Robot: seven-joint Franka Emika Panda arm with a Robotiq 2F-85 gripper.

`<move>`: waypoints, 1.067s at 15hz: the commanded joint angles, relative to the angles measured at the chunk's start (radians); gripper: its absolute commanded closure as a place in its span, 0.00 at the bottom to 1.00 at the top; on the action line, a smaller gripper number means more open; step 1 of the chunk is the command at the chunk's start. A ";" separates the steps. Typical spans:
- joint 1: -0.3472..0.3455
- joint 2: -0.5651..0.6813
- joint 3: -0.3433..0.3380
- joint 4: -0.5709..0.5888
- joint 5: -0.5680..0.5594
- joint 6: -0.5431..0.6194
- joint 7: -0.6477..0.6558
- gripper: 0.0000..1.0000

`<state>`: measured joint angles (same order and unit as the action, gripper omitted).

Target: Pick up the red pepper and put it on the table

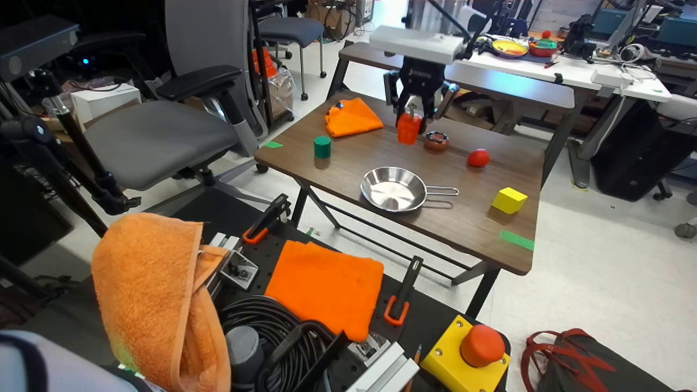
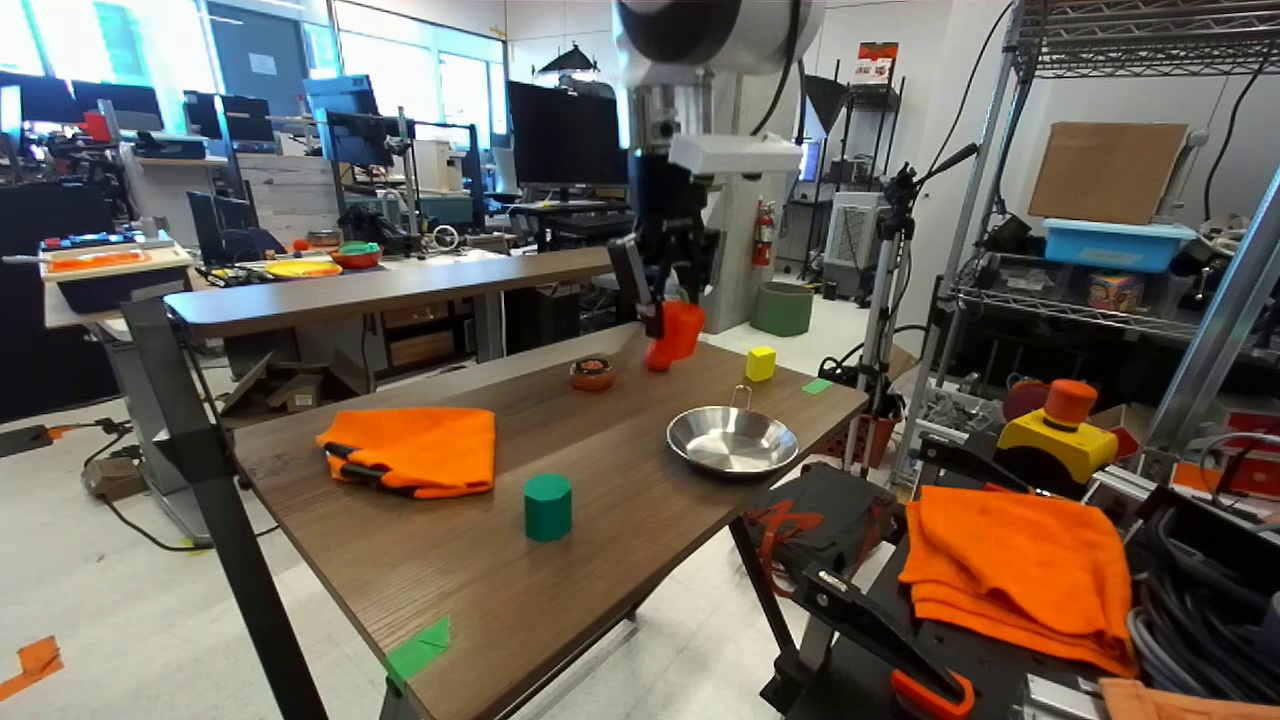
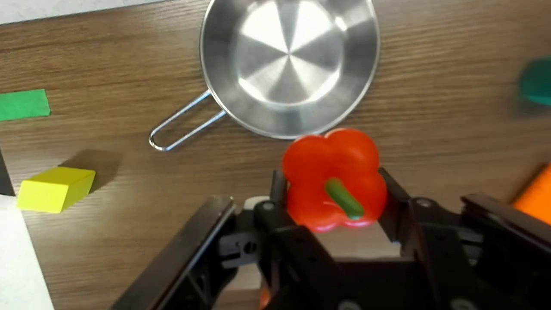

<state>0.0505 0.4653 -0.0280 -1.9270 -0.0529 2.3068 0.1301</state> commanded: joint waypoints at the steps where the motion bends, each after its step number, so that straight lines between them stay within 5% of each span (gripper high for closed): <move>1: -0.043 0.005 0.028 0.166 0.103 -0.119 -0.022 0.75; 7: -0.039 0.214 -0.005 0.533 0.096 -0.224 0.071 0.75; 16: -0.038 0.593 -0.020 0.957 0.087 -0.540 0.120 0.75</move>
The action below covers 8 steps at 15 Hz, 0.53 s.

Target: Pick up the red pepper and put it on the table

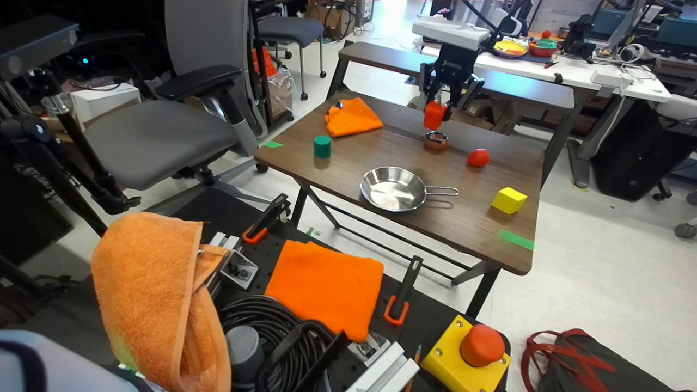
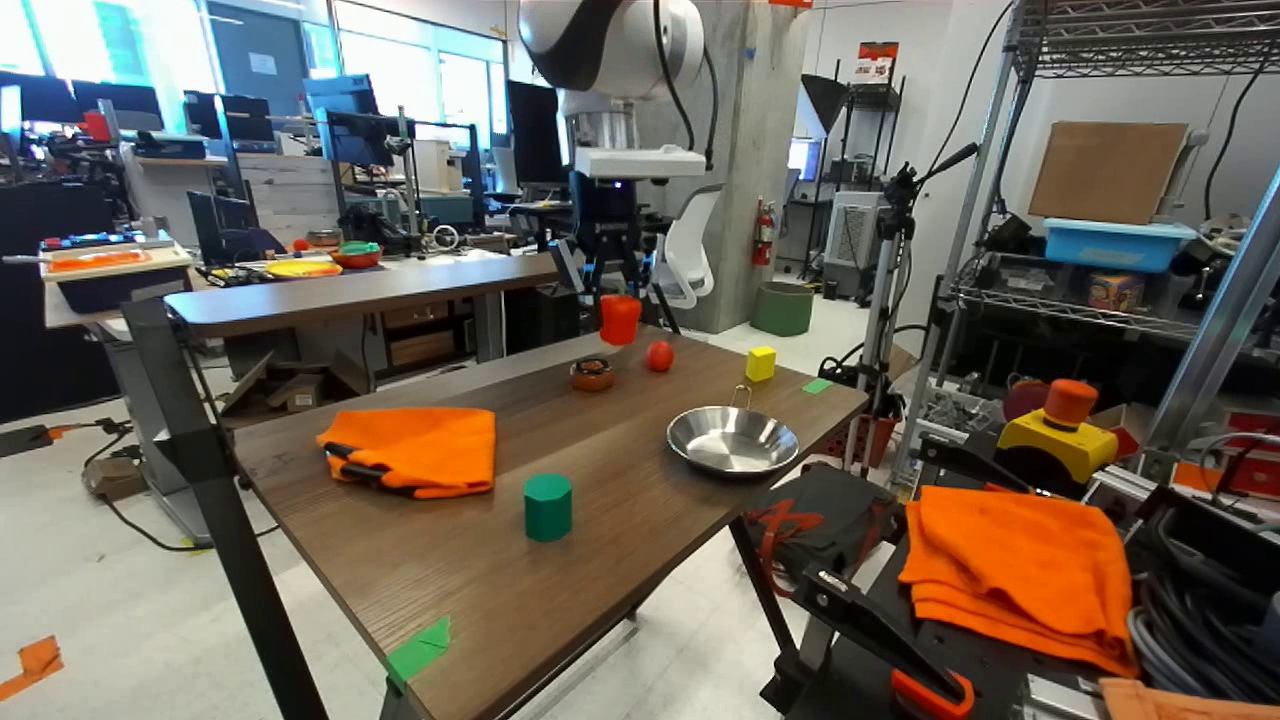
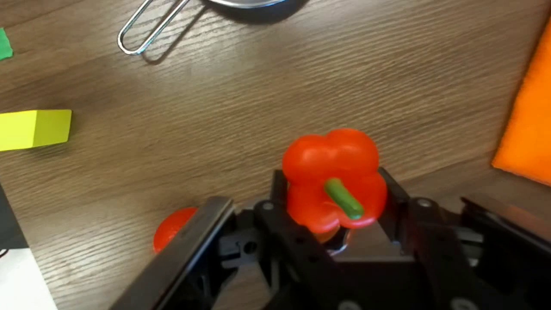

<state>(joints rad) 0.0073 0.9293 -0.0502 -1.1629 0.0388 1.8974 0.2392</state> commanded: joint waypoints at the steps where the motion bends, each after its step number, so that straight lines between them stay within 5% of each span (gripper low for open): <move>1: 0.009 0.162 0.001 0.237 -0.008 -0.164 0.012 0.75; 8: 0.010 0.361 0.000 0.516 0.001 -0.384 0.030 0.75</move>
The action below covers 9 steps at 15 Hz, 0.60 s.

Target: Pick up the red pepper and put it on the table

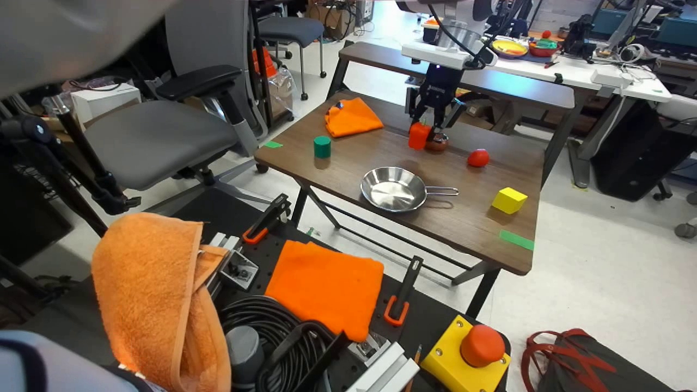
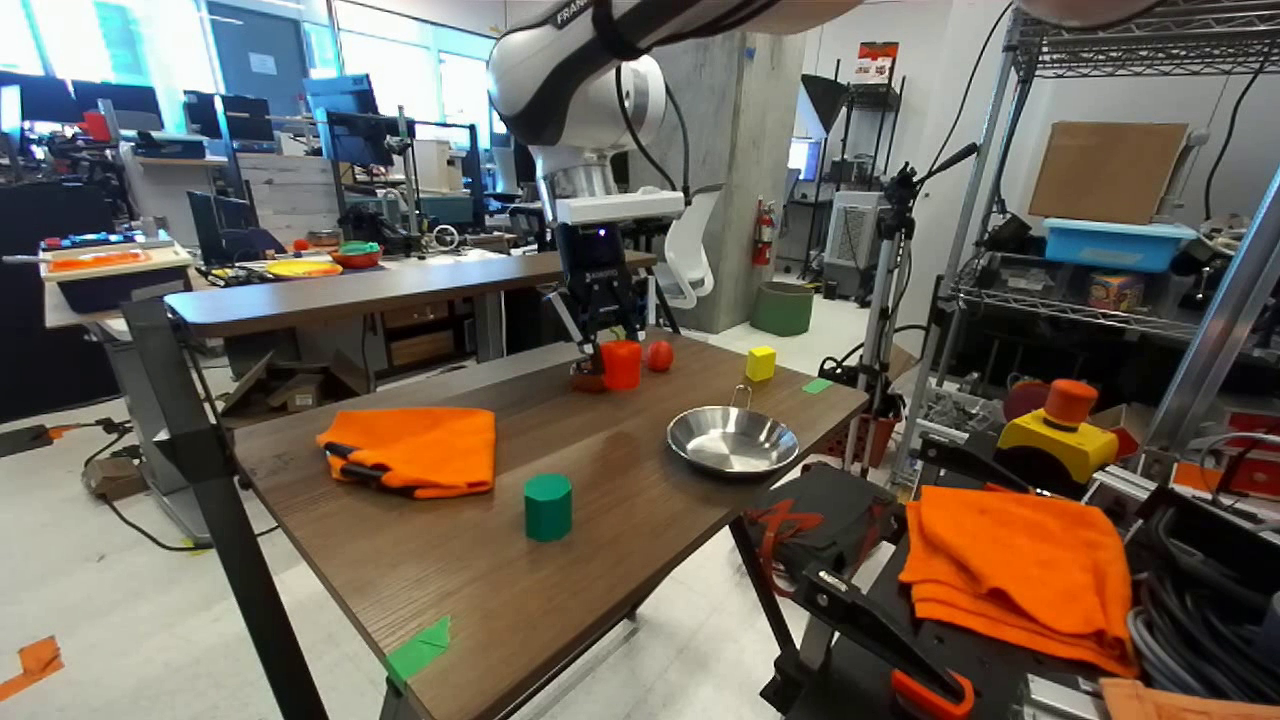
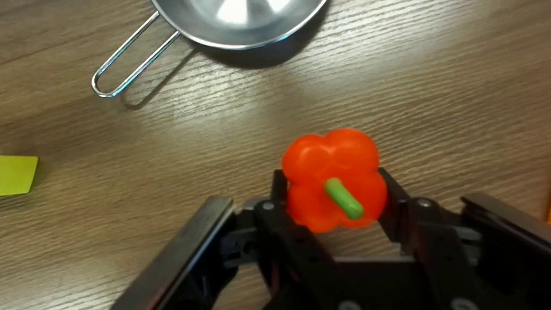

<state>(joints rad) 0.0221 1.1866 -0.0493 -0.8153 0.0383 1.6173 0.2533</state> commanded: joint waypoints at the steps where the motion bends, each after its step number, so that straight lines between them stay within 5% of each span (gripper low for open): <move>1: -0.006 0.122 -0.002 0.190 0.000 -0.126 0.016 0.75; 7: -0.012 0.205 -0.004 0.283 -0.010 -0.199 0.037 0.75; 8: -0.013 0.211 -0.005 0.302 -0.010 -0.208 0.041 0.33; 9: -0.012 0.198 -0.007 0.286 -0.007 -0.200 0.039 0.24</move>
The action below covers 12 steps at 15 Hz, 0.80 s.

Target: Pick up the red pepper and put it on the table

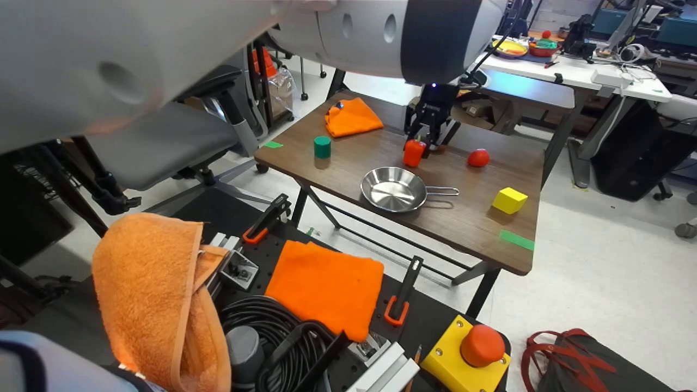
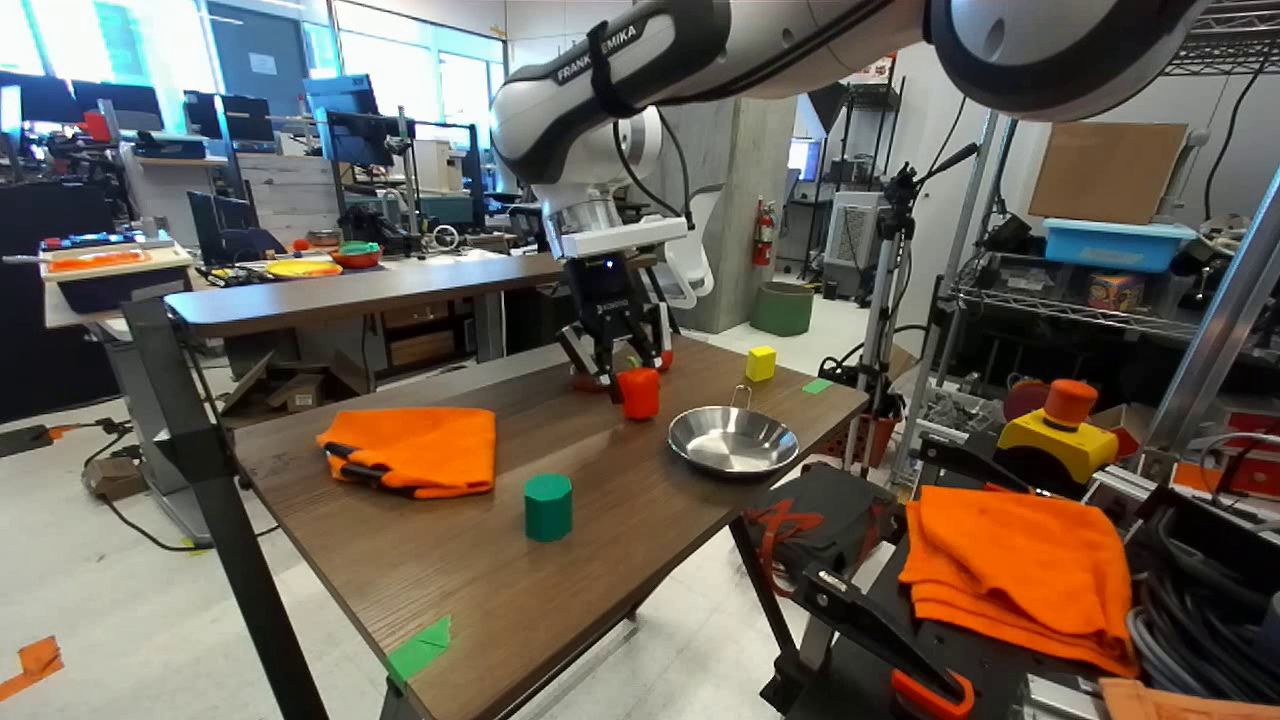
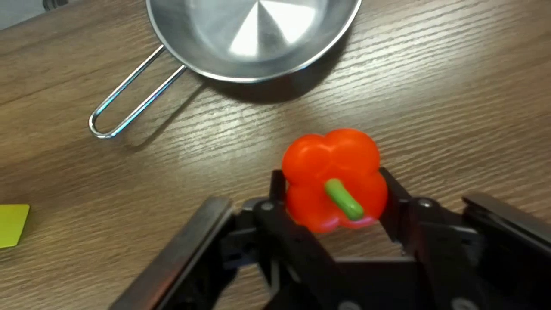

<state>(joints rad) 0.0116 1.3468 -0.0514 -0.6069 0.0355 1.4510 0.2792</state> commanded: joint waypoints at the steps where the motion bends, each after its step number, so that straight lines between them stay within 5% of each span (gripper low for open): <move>1: -0.001 0.032 -0.004 0.080 -0.004 -0.032 0.005 0.18; 4: -0.006 -0.020 0.012 0.063 0.007 -0.064 -0.037 0.00; 9: -0.059 -0.138 0.045 0.075 0.027 -0.380 -0.157 0.00; 10: -0.018 -0.095 0.017 0.065 0.007 -0.260 -0.112 0.00; 12: -0.044 -0.139 0.028 0.070 0.008 -0.351 -0.141 0.00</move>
<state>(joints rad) -0.0329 1.2078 -0.0233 -0.5371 0.0432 1.0996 0.1382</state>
